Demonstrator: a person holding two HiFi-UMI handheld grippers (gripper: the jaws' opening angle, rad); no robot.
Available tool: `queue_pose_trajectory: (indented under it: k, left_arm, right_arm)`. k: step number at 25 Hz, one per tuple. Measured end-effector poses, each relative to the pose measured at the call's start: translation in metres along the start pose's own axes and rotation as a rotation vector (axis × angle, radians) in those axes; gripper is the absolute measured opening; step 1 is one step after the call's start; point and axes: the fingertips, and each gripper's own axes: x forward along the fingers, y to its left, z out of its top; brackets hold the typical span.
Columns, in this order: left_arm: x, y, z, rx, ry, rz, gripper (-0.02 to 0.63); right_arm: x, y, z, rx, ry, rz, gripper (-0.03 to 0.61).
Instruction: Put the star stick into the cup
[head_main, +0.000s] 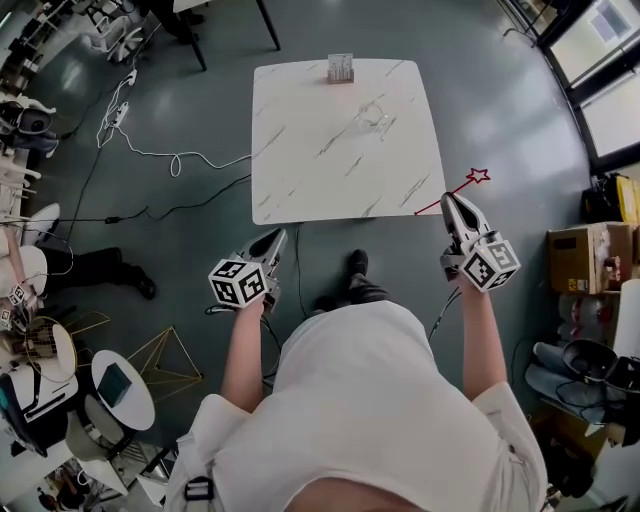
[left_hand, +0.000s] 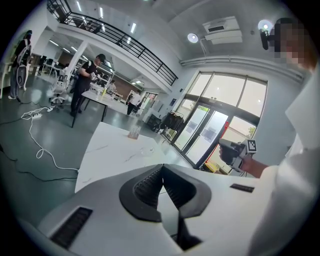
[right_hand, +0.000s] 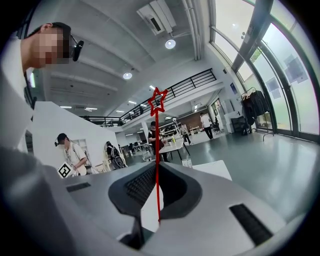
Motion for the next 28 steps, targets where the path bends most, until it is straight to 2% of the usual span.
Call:
queue_pose_trajectory:
  k: [8,13,21,28]
  left_arm:
    - [0.042,0.003,0.026,-0.001,-0.001,0.035,0.014]
    - [0.064,0.005,0.04,-0.029,-0.02,0.07,0.014]
    - [0.101,0.007,0.055,-0.078,-0.06,0.135,0.014]
    - [0.127,-0.001,0.063,-0.08,-0.067,0.159,0.014]
  right_arm:
    - [0.042,-0.046,0.004,0.025,0.003,0.035,0.032]
    - [0.065,-0.072,0.011,0.019,0.017,0.067,0.032]
    - [0.097,-0.12,0.02,-0.002,0.055,0.114,0.032]
    - [0.117,-0.149,0.023,0.0,0.067,0.131,0.032]
